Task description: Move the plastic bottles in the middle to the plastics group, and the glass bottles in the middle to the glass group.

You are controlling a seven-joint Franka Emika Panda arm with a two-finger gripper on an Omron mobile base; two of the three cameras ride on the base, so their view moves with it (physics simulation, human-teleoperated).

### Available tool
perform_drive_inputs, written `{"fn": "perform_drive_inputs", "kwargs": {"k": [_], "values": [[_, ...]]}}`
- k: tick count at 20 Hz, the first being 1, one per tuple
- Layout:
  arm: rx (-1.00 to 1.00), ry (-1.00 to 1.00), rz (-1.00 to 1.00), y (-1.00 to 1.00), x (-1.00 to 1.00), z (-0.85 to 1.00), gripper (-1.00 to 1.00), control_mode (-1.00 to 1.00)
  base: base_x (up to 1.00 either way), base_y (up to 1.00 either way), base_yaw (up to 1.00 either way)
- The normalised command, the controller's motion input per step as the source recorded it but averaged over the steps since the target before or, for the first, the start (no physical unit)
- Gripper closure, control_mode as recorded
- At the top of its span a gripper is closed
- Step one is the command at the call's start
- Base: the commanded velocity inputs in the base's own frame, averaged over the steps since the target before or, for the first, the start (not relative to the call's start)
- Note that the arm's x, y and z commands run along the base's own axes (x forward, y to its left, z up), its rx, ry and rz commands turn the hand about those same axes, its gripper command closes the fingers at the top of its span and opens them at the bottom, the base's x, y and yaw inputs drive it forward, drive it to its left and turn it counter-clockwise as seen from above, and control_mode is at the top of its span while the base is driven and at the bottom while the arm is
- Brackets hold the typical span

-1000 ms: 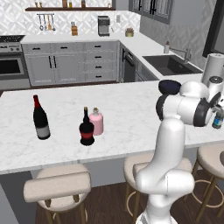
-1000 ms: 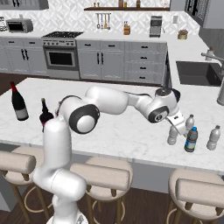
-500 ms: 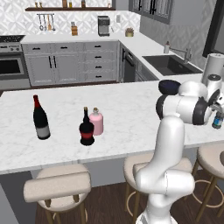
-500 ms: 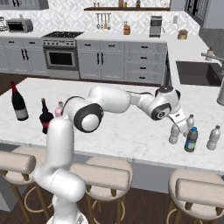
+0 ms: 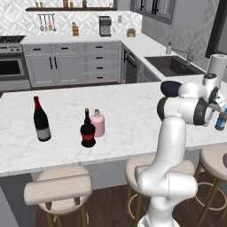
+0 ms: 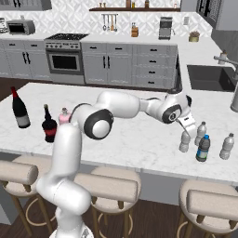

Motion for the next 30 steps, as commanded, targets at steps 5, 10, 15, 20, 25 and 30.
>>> {"fn": "perform_drive_inputs", "kwargs": {"k": [5, 10, 15, 20, 25, 30], "values": [[0.0, 0.01, -0.06, -0.01, 0.03, -0.02, 1.0, -1.0, 0.0, 0.0, 0.0], [0.0, 0.04, -0.01, -0.08, 0.0, -0.16, 1.0, -1.0, 0.0, 0.0, 0.0], [0.0, 0.06, -0.01, -0.02, 0.0, -0.51, 1.0, -1.0, 0.0, 0.0, 0.0], [0.0, 0.01, -0.01, -0.02, 0.0, -0.34, 1.0, -1.0, 0.0, 0.0, 0.0], [0.0, 0.0, -0.01, 0.0, 0.0, -0.01, 1.0, -1.0, 0.0, 0.0, 0.0], [0.0, 0.0, 0.0, 0.0, -0.01, 0.0, 1.0, -1.0, 0.0, 0.0, 0.0]]}}
